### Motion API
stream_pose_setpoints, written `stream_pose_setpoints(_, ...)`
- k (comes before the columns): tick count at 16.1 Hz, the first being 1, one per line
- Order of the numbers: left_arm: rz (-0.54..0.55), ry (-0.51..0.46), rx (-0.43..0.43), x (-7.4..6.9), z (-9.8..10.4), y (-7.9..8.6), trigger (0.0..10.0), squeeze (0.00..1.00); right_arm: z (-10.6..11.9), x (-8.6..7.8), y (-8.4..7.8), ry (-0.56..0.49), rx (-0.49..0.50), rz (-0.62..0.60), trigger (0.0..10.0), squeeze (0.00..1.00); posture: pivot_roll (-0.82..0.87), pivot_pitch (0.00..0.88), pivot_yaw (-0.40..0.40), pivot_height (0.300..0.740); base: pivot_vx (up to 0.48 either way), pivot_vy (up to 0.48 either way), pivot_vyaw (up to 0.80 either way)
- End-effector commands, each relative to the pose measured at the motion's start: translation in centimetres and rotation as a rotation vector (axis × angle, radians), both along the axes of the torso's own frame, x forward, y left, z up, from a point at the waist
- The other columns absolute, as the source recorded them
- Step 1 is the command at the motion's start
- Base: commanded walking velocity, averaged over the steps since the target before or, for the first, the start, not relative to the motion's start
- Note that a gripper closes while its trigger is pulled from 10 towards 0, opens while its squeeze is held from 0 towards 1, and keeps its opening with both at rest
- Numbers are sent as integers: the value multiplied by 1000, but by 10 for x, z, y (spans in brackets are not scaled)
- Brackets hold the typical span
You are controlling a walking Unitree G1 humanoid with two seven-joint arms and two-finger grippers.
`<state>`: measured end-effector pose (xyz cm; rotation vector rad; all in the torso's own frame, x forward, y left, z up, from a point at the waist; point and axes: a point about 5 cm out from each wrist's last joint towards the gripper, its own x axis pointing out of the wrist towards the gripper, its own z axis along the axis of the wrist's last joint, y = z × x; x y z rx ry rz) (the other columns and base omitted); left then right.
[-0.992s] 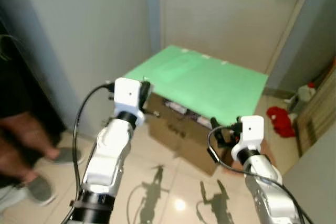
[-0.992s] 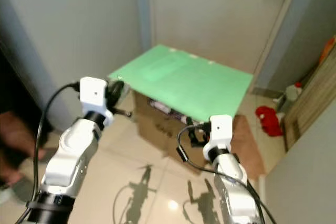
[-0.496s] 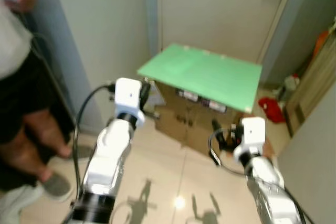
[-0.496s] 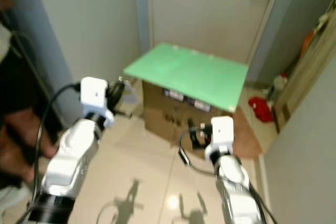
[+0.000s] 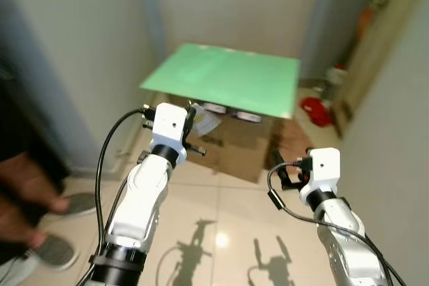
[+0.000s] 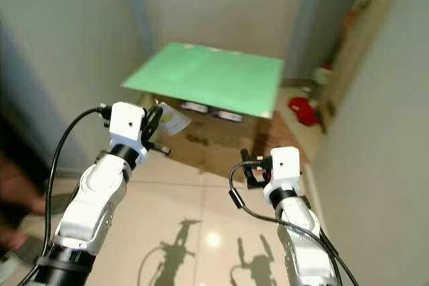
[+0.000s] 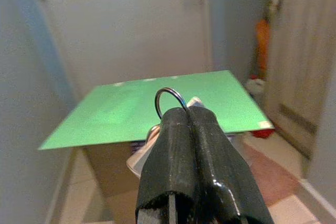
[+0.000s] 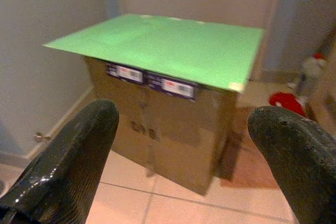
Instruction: Hang keys on a hook
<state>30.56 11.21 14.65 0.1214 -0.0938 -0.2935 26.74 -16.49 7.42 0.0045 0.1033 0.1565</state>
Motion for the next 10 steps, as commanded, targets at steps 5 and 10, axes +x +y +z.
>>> stream_pose_setpoints(5, -43, -3, 6, -1, 0, -6, 0, 0, -5, -1, -4, 15, 3, -1, 10000, 0, -58, 0, 49, 740, 0, 0, -633)
stream_pose_setpoints(10, -54, -5, 22, 0, -1, -6, 0, 0, -8, -3, -5, 24, 15, -9, 10000, 0, -62, 0, 54, 740, 0, 0, -620)
